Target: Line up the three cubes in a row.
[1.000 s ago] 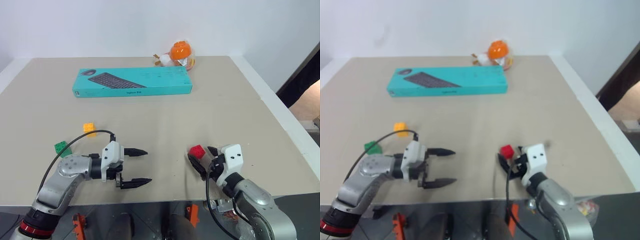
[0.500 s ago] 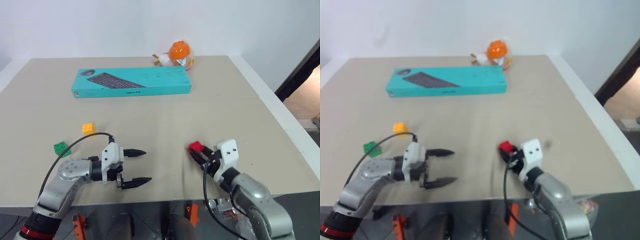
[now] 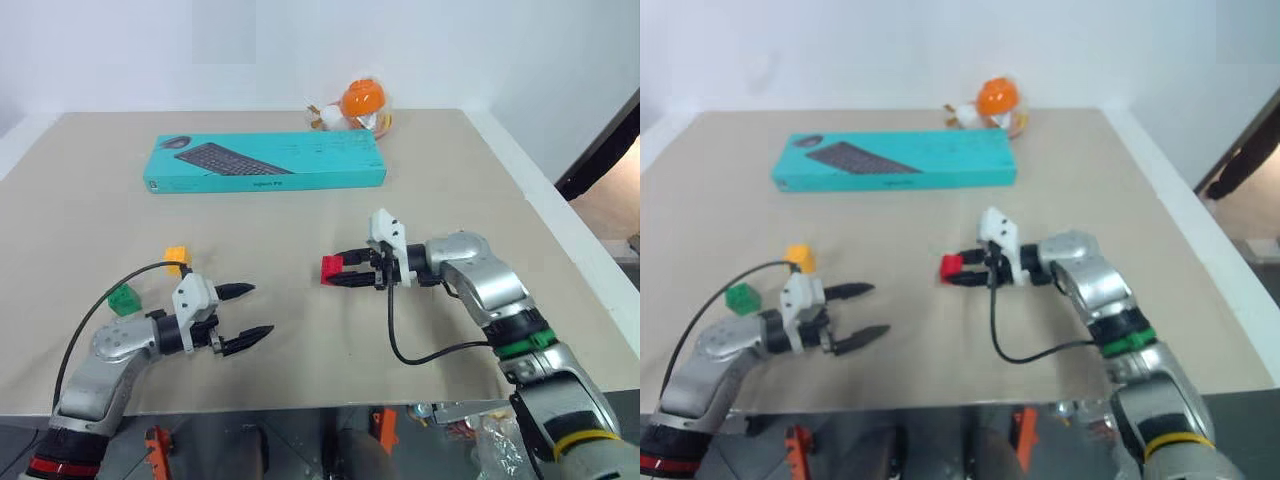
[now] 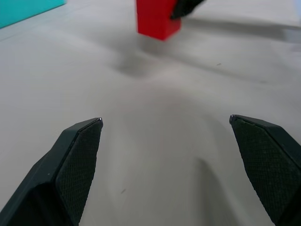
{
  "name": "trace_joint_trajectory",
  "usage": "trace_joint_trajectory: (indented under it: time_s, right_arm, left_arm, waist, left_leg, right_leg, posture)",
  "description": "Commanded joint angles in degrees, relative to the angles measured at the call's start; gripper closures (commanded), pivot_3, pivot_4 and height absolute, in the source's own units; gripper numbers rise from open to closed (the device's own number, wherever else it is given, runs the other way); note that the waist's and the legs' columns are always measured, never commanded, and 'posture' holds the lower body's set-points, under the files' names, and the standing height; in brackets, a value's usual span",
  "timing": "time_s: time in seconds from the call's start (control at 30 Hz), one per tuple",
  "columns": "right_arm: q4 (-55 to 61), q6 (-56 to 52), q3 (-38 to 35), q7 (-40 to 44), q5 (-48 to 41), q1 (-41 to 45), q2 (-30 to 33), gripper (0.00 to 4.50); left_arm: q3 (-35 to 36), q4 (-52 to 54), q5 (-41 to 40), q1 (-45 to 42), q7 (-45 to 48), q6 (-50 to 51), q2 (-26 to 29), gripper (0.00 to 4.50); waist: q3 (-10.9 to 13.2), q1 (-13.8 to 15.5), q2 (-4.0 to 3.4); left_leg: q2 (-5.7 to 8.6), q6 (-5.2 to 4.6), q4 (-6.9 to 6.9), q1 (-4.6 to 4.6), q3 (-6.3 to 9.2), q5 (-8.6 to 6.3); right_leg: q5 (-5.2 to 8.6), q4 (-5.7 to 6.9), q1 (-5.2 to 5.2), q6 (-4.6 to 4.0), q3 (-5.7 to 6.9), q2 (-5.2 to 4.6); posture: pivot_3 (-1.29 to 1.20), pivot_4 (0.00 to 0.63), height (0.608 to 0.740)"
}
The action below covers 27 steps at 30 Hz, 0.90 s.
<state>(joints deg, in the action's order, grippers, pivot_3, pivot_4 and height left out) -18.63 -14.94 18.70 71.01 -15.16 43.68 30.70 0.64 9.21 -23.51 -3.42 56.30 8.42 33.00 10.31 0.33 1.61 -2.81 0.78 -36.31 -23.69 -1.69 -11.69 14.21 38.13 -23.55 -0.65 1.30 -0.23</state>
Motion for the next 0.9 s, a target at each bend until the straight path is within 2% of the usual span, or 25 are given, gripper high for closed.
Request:
trace_joint_trajectory:
  time_s: [0.03, 0.2, 0.37, 0.9]
  right_arm:
    - [-3.54, 4.13, 0.55, 4.08, 1.33, 2.83, -2.31, 3.26]
    - [-6.24, 7.35, 1.28, 6.70, 3.47, 3.65, -5.07, 3.26]
    - [-9.29, 9.40, 0.20, 5.90, 5.09, 4.90, -7.16, 3.26]
    - [-13.87, 11.04, -3.53, 3.26, 6.46, 4.63, -7.17, 3.26]
  left_arm:
    - [2.04, 4.14, -0.42, 1.92, -1.69, -0.84, 0.09, 0.00]
    - [2.10, 6.58, -0.56, 3.78, -3.00, 0.02, 0.47, 0.00]
    - [1.74, 7.90, -0.62, 3.53, -4.38, 1.14, 0.30, 0.00]
    - [0.38, 6.36, -0.41, 0.11, -4.19, 2.17, 0.20, 0.00]
  waist:
    - [0.00, 0.00, 0.00]
    - [0.00, -0.02, -0.01]
    - [0.01, -0.02, -0.02]
    - [0.01, -0.04, -0.01]
  left_leg:
    - [-0.02, -0.03, 0.00, -0.01, 0.01, -0.02]
    - [-0.01, -0.03, -0.04, 0.02, -0.01, -0.06]
    - [-0.04, -0.01, -0.13, 0.18, -0.04, -0.03]
    - [-0.18, 0.01, -0.09, 0.34, -0.64, -0.02]
  right_leg:
    - [0.00, 0.00, -0.03, -0.01, -0.05, -0.03]
    - [-0.01, 0.02, -0.02, 0.06, -0.14, -0.11]
    - [-0.13, 0.05, 0.09, 0.03, -0.17, -0.10]
    - [-0.21, 0.10, 0.01, 0.00, -0.61, -0.03]
  posture:
    - [0.00, 0.150, 0.740]
    - [0.00, 0.150, 0.740]
    - [0.00, 0.150, 0.740]
    - [0.00, 0.150, 0.740]
